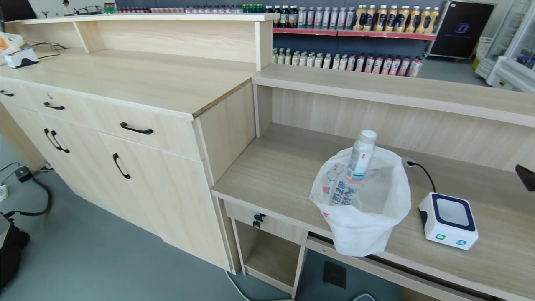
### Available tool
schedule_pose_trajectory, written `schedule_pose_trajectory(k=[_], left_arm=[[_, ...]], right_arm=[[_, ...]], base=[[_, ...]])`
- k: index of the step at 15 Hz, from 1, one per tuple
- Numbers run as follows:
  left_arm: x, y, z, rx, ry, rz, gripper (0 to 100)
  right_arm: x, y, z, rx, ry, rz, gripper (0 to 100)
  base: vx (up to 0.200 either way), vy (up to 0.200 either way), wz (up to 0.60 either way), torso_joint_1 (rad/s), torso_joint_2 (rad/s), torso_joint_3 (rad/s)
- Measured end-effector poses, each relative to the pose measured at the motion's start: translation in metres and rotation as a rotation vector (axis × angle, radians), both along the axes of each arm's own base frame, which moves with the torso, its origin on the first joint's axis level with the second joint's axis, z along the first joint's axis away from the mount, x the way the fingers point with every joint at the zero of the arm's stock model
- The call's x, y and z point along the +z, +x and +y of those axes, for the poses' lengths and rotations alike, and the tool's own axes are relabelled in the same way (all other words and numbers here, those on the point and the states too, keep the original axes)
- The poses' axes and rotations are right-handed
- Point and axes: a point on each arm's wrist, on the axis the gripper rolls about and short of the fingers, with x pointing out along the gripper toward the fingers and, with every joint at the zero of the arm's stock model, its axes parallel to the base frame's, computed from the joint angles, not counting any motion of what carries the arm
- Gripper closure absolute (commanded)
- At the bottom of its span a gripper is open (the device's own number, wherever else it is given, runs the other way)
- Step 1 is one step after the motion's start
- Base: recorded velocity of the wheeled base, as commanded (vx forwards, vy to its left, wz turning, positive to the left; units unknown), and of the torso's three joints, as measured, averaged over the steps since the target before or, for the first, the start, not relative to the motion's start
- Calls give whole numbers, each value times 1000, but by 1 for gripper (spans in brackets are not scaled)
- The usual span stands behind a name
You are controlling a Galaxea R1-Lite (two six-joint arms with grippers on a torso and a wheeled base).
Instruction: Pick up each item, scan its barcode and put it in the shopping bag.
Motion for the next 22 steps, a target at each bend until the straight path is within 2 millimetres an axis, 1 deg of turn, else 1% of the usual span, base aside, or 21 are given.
schedule_pose_trajectory(k=[2, 3, 5, 7, 8, 10, 12, 16, 18, 22], left_arm=[[0, 0, 0, -1, 0, 0, 0], [0, 0, 0, 0, 0, 0, 0], [0, 0, 0, -1, 0, 1, 0], [0, 0, 0, 0, 0, 1, 0], [0, 0, 0, 0, 0, 1, 0], [0, 0, 0, -1, 0, 1, 0], [0, 0, 0, 0, 0, 1, 0], [0, 0, 0, -1, 0, 1, 0], [0, 0, 0, 0, 0, 1, 0], [0, 0, 0, -1, 0, 0, 0]], right_arm=[[-3, -8, -10, -106, 11, 23, 0], [-5, -8, -14, -138, 19, 29, 0], [-15, -1, -22, -168, 98, 32, 0], [-30, 14, -32, -139, 233, 18, 0], [-41, 24, -37, -104, 293, 32, 0], [-59, 43, -49, -32, 356, 33, 0], [-72, 58, -55, 43, 335, 62, 0], [-93, 65, -59, 55, 292, 146, 0], [-97, 65, -61, 52, 279, 163, 0], [-94, 62, -71, 31, 195, 143, 0]], base=[[0, 0, -600, 0, 5, 2], [0, 0, 0, 0, 0, 0], [0, 0, 0, 0, 0, 0], [0, 0, 0, 0, 0, 0], [0, 0, 0, 0, 0, 0], [0, 0, 0, 0, 0, 0], [0, 0, 0, 0, 0, 0], [0, 0, 0, 0, 0, 0], [0, 0, 0, 0, 0, 0], [0, 0, 0, 0, 0, 0]])
